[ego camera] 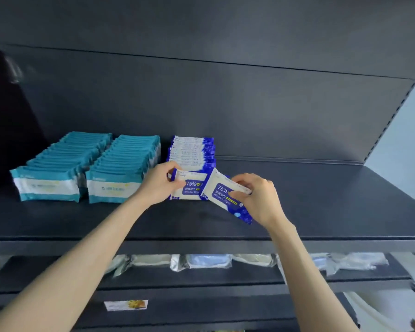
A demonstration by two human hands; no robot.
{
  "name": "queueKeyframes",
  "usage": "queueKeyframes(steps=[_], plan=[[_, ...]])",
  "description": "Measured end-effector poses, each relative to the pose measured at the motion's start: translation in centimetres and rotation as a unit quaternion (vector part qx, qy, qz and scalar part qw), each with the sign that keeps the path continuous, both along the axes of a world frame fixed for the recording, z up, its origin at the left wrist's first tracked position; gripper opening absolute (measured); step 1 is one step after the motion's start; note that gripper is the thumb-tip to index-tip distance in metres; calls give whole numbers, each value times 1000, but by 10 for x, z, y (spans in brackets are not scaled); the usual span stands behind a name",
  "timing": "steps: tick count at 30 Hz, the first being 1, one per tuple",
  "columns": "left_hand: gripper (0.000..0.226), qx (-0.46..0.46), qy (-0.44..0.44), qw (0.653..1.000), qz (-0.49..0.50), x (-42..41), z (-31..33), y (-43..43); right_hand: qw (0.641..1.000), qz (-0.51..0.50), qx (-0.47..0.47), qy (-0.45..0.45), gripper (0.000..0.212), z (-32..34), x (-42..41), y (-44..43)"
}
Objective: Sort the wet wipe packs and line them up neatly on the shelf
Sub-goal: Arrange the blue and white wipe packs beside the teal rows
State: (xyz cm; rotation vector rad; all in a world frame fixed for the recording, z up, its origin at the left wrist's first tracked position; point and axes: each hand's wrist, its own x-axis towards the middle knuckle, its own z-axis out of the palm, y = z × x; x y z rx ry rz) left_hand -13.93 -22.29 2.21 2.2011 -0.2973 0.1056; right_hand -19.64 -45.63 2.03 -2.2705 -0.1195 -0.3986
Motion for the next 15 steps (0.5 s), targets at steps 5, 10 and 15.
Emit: queueKeyframes(steps=[5, 10, 15], plan=[[23, 134, -66, 988, 47, 18, 3, -2, 999, 25, -48, -3, 20, 2, 34, 6], [20, 218, -118, 968, 43, 27, 3, -1, 996, 25, -90, -1, 24, 0, 54, 15], [28, 223, -95, 970, 12, 32, 2, 7, 989, 43, -140, -13, 18, -4, 65, 31]])
